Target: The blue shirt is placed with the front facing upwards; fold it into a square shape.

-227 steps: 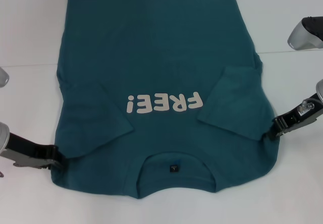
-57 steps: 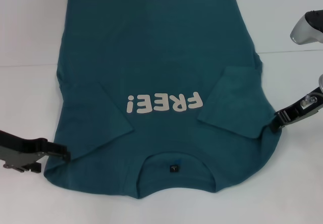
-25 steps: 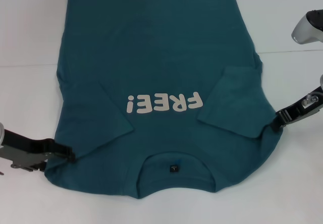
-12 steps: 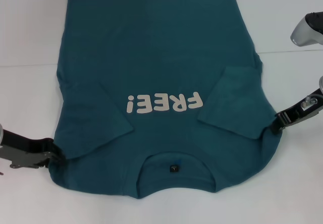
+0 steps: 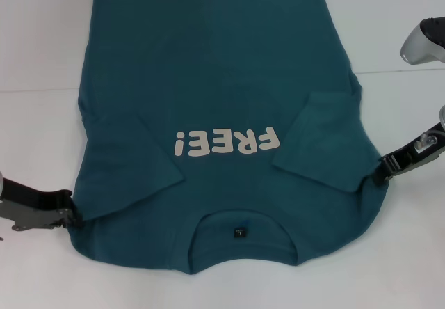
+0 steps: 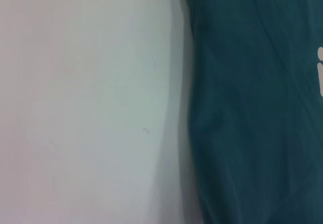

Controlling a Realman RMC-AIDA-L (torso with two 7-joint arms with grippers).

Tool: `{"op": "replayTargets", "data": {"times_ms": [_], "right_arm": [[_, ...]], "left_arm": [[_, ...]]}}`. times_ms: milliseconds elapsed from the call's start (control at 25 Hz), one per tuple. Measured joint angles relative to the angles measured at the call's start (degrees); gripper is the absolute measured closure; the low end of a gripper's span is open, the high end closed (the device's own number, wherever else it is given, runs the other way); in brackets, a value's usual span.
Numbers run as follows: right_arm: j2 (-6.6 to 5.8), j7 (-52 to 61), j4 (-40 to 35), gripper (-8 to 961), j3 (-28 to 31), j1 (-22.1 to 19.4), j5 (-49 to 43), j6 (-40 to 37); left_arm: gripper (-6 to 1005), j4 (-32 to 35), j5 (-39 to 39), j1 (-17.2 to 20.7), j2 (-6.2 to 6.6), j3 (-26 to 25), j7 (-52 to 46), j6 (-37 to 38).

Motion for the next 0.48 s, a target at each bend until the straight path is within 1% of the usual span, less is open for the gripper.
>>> {"op": "replayTargets", "data": {"times_ms": [80, 320, 480], "right_arm": [[0.0, 0.0, 0.0, 915, 0.0, 0.0, 0.0, 0.1], [0.0, -0.6, -0.3, 914, 0.0, 0.0, 0.0, 0.0], [0.0, -1.5, -0.5, 914, 0.0, -0.5, 0.0, -0.4]], "left_arm": [[953, 0.1, 0.0, -0.1, 0.0, 0.1, 0.3, 0.2], [952, -0.4, -0.1, -0.2, -0.07, 0.8, 1.7, 0.5], [952, -0.9, -2.1, 0.4, -0.17, 0.6, 4.1, 0.8]]}}
